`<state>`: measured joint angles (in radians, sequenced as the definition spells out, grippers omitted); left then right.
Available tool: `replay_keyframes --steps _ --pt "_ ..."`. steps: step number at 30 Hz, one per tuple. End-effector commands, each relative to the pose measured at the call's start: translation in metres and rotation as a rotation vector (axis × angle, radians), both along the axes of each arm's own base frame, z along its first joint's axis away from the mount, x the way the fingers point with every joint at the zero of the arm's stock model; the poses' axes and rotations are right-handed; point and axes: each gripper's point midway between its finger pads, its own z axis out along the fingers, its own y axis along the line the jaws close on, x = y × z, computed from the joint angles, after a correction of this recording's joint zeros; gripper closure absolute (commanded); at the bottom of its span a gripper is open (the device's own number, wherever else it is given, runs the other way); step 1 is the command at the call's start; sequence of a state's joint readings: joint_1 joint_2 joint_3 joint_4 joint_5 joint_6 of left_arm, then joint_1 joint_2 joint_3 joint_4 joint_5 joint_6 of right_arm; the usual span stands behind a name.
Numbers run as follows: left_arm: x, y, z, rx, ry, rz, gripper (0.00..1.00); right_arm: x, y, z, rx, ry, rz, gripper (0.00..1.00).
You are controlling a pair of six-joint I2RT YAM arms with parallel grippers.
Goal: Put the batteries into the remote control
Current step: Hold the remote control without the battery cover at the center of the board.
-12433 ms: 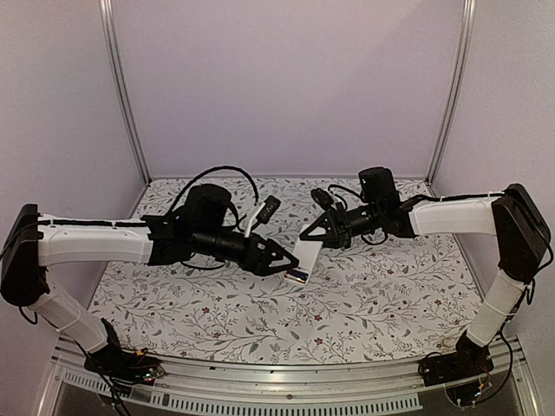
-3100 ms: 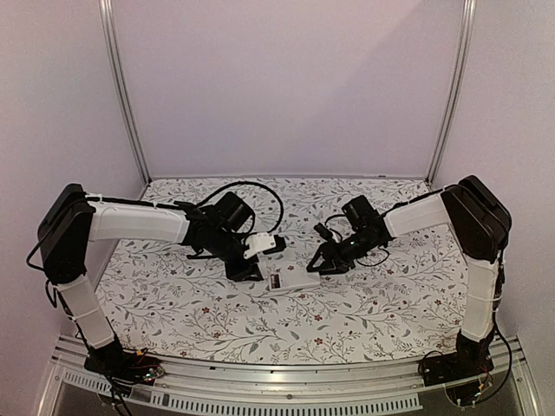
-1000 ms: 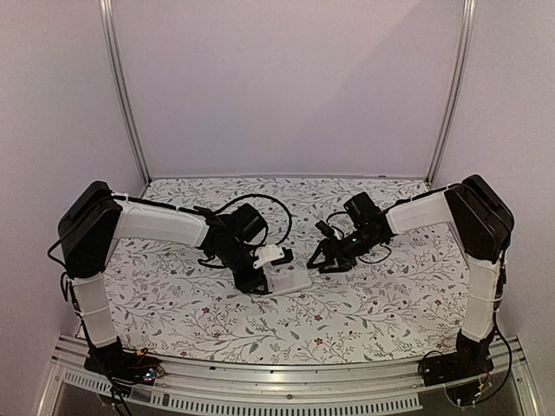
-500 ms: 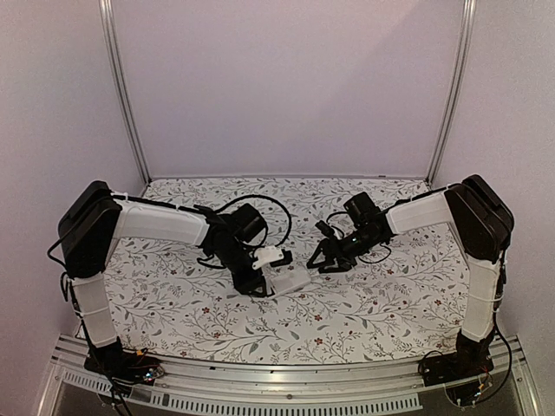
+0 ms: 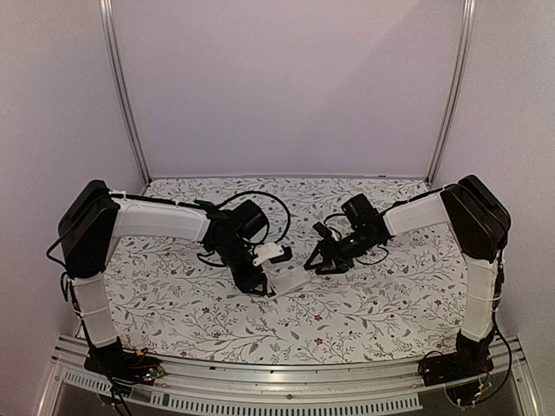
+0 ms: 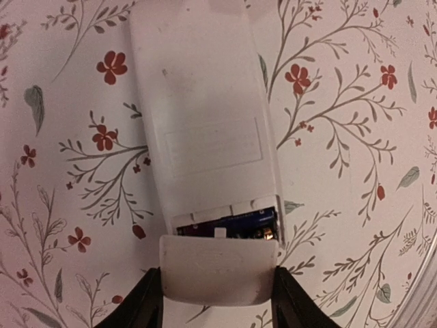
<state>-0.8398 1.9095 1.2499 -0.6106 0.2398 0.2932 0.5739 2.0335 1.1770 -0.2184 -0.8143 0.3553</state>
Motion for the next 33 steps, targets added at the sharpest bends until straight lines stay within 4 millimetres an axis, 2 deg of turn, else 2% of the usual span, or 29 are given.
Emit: replay_keyframes --steps 1,12,19,25,30,33 --pt "-0.003 0.000 0.005 0.050 -0.003 0.020 0.50 -0.004 0.009 -0.011 0.001 0.026 0.016 0.38" --pt "-0.006 -0.004 0.003 0.115 0.004 0.017 0.50 -0.020 0.012 -0.014 0.008 0.064 0.043 0.44" --pt "-0.004 -0.001 -0.006 0.158 0.003 0.018 0.50 -0.030 0.011 -0.017 0.007 0.085 0.056 0.47" --pt "-0.002 0.000 -0.009 0.180 0.005 0.016 0.49 -0.035 0.012 -0.013 0.027 0.093 0.060 0.51" --pt "-0.001 -0.004 -0.003 0.167 0.010 0.019 0.50 -0.038 0.013 -0.012 0.035 0.099 0.068 0.53" --pt "-0.001 -0.003 0.003 0.161 0.004 0.018 0.49 -0.037 0.011 -0.011 0.029 0.091 0.063 0.49"
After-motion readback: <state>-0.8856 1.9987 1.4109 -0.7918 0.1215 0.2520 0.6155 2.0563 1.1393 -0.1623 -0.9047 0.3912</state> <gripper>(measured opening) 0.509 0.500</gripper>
